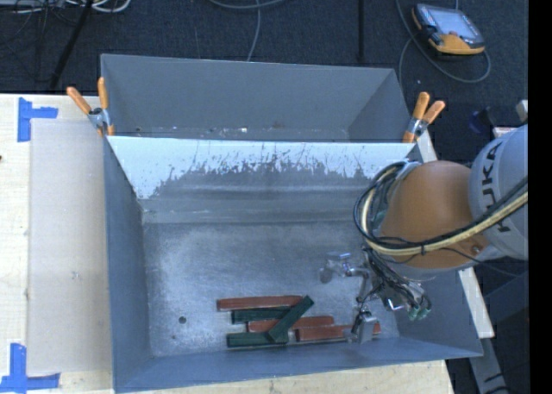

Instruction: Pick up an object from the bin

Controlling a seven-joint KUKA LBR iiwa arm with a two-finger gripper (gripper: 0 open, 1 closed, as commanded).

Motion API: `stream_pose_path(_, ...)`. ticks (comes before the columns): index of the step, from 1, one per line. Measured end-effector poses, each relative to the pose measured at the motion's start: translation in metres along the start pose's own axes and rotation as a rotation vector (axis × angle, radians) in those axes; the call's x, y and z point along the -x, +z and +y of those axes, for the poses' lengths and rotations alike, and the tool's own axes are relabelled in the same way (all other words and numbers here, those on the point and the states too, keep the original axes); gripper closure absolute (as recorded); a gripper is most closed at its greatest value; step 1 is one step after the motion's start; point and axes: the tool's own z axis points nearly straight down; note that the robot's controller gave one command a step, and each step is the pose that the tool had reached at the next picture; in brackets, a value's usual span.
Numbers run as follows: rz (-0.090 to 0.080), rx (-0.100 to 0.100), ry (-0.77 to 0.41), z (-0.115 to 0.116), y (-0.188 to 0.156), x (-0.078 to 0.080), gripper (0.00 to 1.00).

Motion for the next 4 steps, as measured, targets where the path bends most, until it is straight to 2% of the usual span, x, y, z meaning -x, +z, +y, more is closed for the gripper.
stream_pose_path(1,-0.012,-0.002,-0.108,0.0216,0.0505,0.0092,0.0)
stream_pose_path(2,-0.003,-0.001,-0.109,0.0215,0.05,0.011,0.0)
stream_pose_path(3,0.003,0.0,-0.11,0.0217,0.049,0.0099,1.0)
stream_pose_path(4,0.0,-0.001,-0.113,0.0216,0.0452,0.011,1.0)
